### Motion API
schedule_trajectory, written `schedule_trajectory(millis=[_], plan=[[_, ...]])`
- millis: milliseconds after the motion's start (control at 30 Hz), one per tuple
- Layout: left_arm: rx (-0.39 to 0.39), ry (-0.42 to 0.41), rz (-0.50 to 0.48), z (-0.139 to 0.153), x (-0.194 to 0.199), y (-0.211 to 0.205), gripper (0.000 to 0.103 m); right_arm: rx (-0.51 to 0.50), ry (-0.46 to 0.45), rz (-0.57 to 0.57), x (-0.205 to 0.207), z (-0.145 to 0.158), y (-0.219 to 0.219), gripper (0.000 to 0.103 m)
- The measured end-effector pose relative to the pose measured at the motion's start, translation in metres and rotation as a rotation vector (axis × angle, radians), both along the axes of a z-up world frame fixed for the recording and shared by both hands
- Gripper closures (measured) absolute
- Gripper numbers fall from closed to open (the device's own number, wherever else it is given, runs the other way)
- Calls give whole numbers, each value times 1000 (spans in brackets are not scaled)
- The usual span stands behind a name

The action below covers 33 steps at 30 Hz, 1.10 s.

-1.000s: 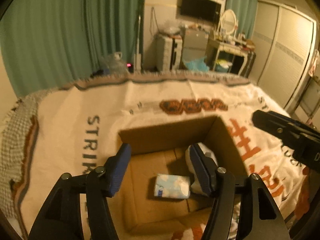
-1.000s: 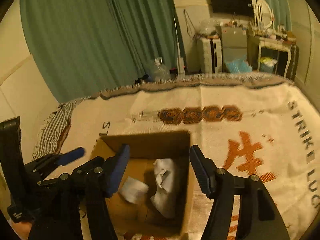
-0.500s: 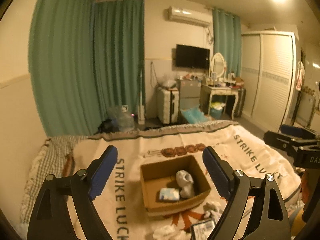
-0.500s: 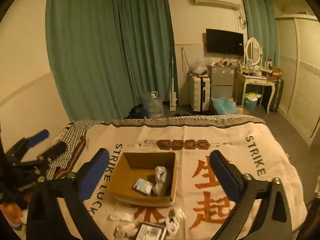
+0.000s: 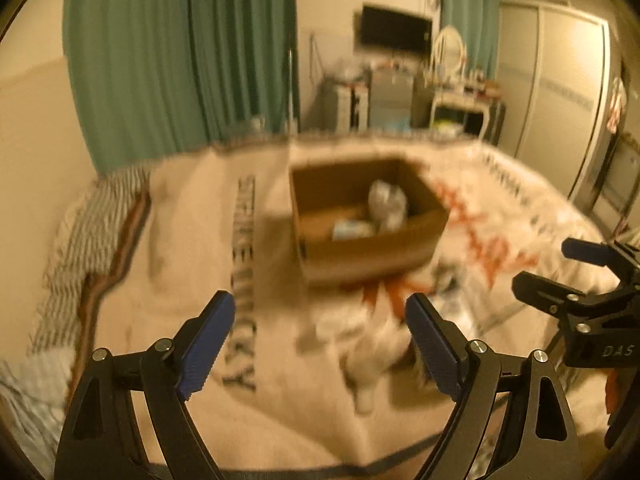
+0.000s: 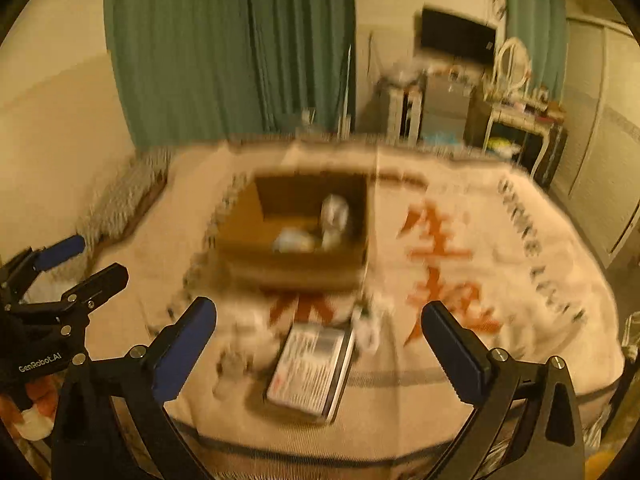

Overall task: Organize soft objects
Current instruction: 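Move the right tool to the packaged tissue pack and grasp it, then grasp the white cloth with the left tool while the right tool lifts the tissue pack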

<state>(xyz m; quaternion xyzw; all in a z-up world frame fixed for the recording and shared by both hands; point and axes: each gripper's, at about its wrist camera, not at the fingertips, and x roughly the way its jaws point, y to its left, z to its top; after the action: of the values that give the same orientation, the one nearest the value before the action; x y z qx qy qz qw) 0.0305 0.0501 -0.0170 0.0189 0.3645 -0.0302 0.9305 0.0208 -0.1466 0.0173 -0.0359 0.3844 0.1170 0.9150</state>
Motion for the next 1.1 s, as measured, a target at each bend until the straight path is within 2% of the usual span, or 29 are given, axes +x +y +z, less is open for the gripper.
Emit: schedule_trajectory(millis=[200, 367, 433, 500, 600, 667, 700, 733, 800, 900, 1000, 1033, 1067, 1100], plan=[[44, 114, 25, -50, 9, 5, 15, -45, 167, -22, 20, -80, 8, 0], [19, 173, 39, -73, 20, 10, 15, -73, 260, -5, 33, -119, 22, 0], [33, 180, 29, -83, 23, 10, 15, -110, 283, 0, 38, -136, 28, 0], [60, 192, 22, -91, 26, 10, 15, -101, 332, -8, 42, -152, 28, 0], [72, 221, 10, -103, 30, 8, 15, -77, 371, -11, 48, -162, 29, 0], [67, 245, -1, -109, 30, 6, 15, -101, 381, -8, 50, -168, 33, 3], [73, 247, -2, -111, 29, 4, 15, -122, 385, -8, 50, -170, 34, 11], [87, 243, 2, -112, 27, 1, 15, -145, 385, -17, 50, -171, 33, 15], [89, 249, 4, -115, 23, -4, 17, -144, 384, -22, 52, -170, 28, 17], [37, 269, -10, -119, 16, -13, 17, -118, 365, -49, 52, -160, 16, 24], [-18, 297, -25, -124, 14, -23, 18, -87, 351, -63, 51, -151, 6, 25], [-31, 306, -30, -126, 15, -25, 21, -83, 342, -68, 51, -148, 4, 25], [-45, 314, -35, -129, 16, -28, 31, -76, 332, -72, 51, -145, 1, 25], [-54, 328, -37, -132, 18, -31, 35, -64, 325, -75, 51, -142, -2, 25]])
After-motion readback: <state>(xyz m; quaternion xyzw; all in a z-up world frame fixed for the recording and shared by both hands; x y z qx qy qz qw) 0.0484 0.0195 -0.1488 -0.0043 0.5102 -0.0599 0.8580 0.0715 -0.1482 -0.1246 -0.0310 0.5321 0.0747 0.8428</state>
